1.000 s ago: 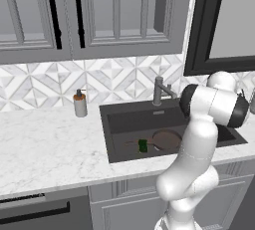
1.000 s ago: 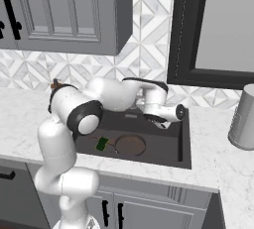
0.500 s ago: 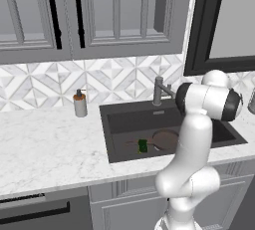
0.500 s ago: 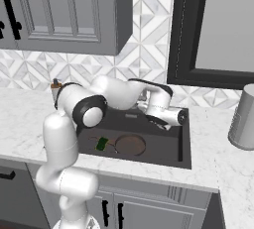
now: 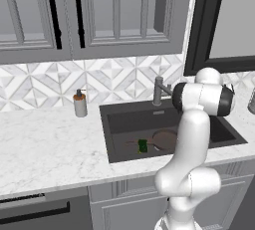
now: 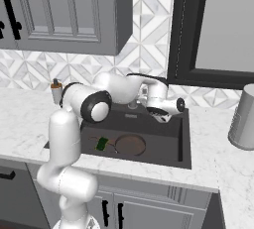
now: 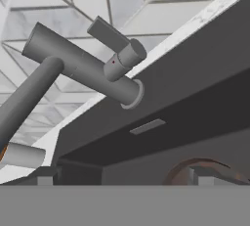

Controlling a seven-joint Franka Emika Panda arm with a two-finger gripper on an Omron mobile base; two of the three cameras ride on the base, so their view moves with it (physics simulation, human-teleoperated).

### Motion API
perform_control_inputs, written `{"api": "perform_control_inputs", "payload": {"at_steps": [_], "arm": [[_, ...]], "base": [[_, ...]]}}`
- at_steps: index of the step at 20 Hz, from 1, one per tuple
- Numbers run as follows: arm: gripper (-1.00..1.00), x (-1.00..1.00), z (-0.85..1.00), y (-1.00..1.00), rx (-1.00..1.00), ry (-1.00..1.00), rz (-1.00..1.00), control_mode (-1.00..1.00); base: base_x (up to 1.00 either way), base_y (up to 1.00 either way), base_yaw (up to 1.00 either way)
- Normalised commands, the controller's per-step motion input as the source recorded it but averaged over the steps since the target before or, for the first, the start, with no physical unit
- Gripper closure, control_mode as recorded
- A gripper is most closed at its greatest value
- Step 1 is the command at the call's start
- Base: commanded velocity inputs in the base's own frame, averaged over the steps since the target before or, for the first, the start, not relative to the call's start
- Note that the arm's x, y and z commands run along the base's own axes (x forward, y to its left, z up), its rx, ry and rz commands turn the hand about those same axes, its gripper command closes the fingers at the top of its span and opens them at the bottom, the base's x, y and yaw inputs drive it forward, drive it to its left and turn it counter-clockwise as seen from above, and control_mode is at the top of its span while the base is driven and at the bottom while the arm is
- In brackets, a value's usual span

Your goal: Pick the pan and sponge and place them into the sink. Then turn on the water.

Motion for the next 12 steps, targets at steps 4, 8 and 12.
{"api": "perform_control_inputs", "payload": {"at_steps": [4,8,12], "arm": [[-1.0,0.44,0.0,0.0,0.0,0.0,0.0,-1.0],[-1.0,0.39,0.0,0.0,0.0,0.02,0.0,-1.0],[-1.0,0.34,0.0,0.06,0.0,0.02,0.0,-1.0]], "base": [[0.0,0.0,0.0],[0.0,0.0,0.0],[0.0,0.0,0.0]]}}
